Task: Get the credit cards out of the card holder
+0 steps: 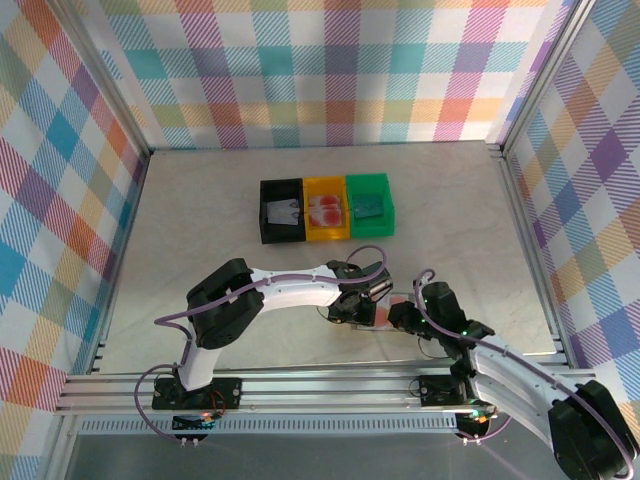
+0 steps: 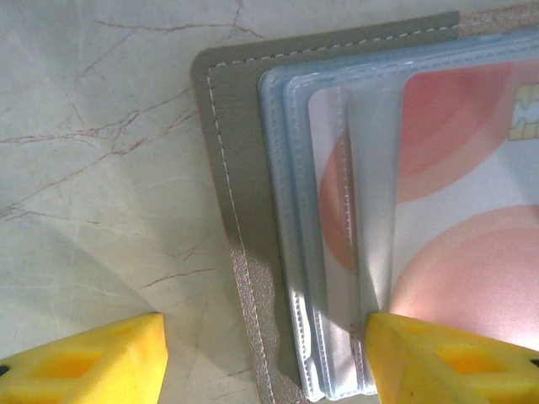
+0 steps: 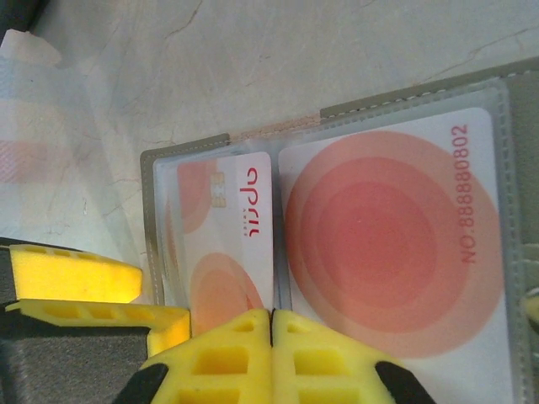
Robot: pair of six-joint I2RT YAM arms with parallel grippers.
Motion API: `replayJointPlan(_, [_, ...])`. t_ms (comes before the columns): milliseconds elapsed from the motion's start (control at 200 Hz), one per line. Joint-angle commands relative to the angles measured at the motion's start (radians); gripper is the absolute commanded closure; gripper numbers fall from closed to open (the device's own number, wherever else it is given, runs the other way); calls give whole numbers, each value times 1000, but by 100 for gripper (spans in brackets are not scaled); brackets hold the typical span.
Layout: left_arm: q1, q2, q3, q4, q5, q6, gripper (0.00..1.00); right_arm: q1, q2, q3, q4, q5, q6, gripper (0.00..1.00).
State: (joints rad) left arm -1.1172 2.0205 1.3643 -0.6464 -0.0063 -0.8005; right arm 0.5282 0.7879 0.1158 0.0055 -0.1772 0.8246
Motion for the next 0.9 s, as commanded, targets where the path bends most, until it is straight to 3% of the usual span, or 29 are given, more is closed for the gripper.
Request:
replayJointPlan(0, [-46,211,-84,160,113,-37,37,-7,-29,-7,-11,-3,-12,96])
replayJointPlan(75, [-45,210,-86,156,109,-33,37,-7,-54,-5,-40,7,-12,100])
replayJointPlan(590, [-44,193,-108,156,103,-24,37,-17,-254,81,-374,118,-12,100])
replayJointPlan(895, [-22,150,-134,153,104,-8,37,-30,-291,147,-496,134,-47,100])
